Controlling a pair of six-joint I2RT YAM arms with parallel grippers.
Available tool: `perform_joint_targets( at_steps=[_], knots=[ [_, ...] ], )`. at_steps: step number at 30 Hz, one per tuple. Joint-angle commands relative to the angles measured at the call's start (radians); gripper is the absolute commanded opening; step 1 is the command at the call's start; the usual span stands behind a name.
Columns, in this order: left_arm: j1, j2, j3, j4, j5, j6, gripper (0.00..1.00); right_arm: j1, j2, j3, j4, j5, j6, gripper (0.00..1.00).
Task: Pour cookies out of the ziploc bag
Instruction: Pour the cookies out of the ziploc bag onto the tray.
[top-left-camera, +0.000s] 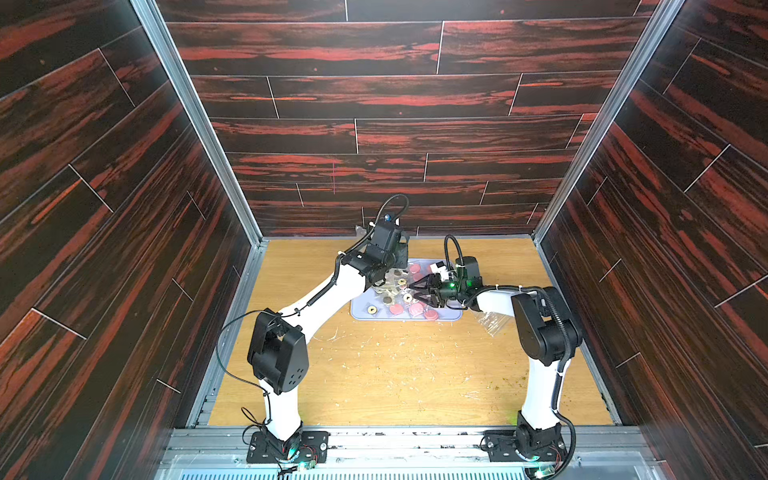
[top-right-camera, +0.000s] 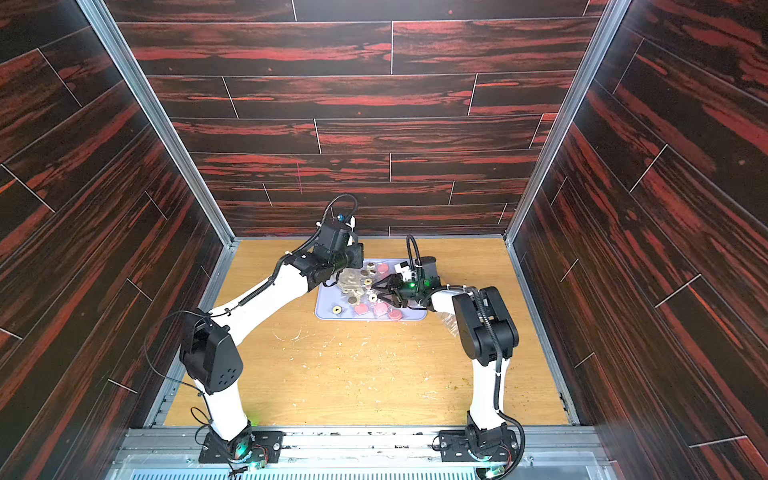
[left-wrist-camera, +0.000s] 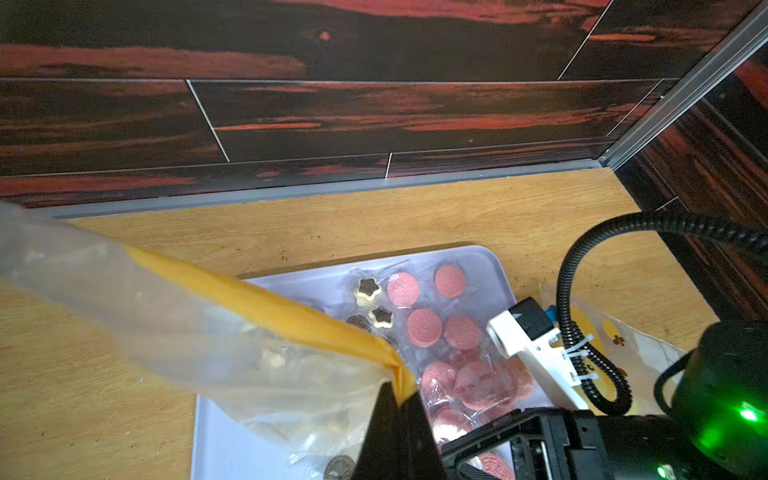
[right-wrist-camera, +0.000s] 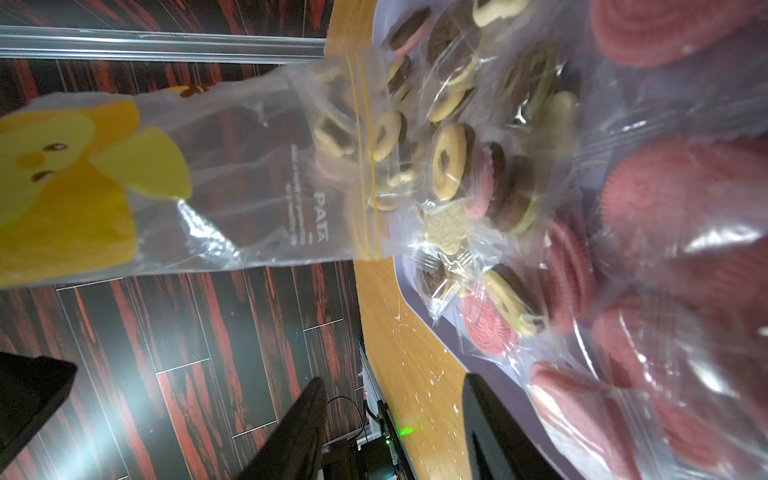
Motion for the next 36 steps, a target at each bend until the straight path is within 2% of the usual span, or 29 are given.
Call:
perform_joint_targets(
  at_steps=[1,36],
  knots=[
    [-0.005,-0.061,0.017,0.022,0.005,-0.014,0.0,-0.002,-0.069,0.012,-0.009,0.002,-0.013,0.55],
    [-0.008,-0.09,0.0,0.026,-0.011,-0.005,0.0,-0.002,-0.06,0.02,-0.006,-0.003,-0.011,0.55]
  ],
)
